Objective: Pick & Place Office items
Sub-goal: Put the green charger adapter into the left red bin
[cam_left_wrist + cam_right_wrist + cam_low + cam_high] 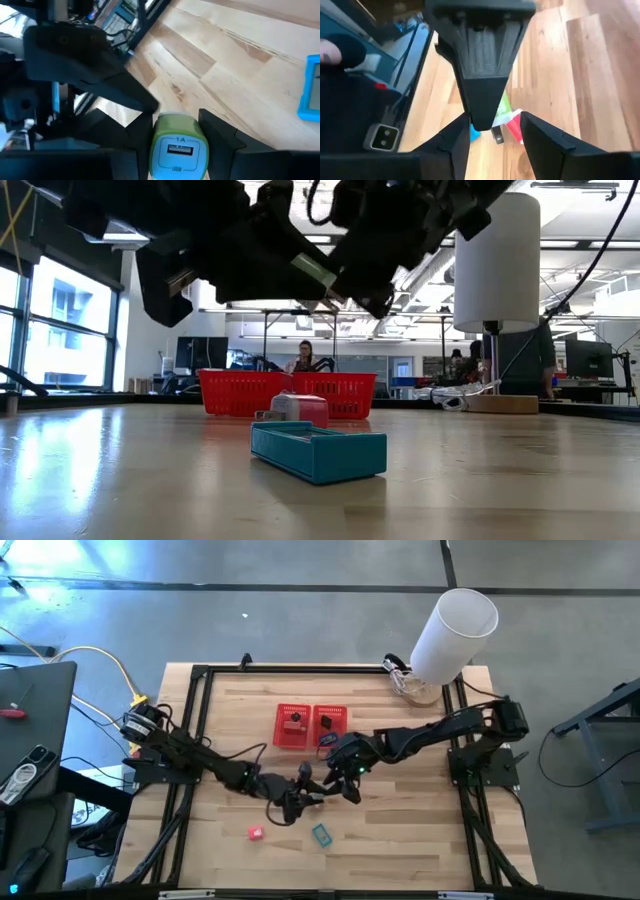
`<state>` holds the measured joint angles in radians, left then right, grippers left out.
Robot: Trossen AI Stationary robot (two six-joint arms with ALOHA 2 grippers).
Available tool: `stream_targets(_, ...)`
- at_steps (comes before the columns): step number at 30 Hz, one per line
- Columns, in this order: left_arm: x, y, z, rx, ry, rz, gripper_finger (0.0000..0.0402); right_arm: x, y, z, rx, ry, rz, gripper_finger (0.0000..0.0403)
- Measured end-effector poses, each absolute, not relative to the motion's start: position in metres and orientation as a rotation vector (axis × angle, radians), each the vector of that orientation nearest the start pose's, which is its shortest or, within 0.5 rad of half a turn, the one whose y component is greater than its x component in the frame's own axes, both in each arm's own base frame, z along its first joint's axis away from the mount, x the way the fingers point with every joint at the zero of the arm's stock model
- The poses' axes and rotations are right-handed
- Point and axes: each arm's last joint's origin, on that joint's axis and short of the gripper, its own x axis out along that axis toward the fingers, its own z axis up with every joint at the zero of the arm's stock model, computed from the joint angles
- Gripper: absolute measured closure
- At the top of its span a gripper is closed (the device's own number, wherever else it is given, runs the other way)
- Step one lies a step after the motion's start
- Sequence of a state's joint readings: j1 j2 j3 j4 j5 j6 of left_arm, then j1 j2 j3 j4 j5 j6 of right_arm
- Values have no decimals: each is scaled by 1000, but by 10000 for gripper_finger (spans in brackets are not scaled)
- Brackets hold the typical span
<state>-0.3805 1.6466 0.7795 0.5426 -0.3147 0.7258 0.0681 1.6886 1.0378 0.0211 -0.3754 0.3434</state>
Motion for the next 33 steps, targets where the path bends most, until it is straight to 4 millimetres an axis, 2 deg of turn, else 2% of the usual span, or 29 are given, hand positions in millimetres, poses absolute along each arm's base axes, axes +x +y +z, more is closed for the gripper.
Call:
stream_targets(8, 307, -131, 195, 933, 266, 11, 280, 341, 37, 220, 465, 769, 172, 256)
stream_targets(12, 300, -144, 199, 1001, 272, 101, 280, 341, 43, 221, 415, 746, 121, 258)
stream_targets(18, 289, -159, 204, 1082, 275, 211, 280, 352, 54, 224, 324, 613, 190, 251)
stream_targets(23, 285, -164, 206, 1150, 296, 265, 280, 356, 51, 230, 265, 521, 46, 237)
stream_targets(33, 283, -169, 210, 1162, 257, 257, 280, 359, 58, 238, 310, 452, 262, 229)
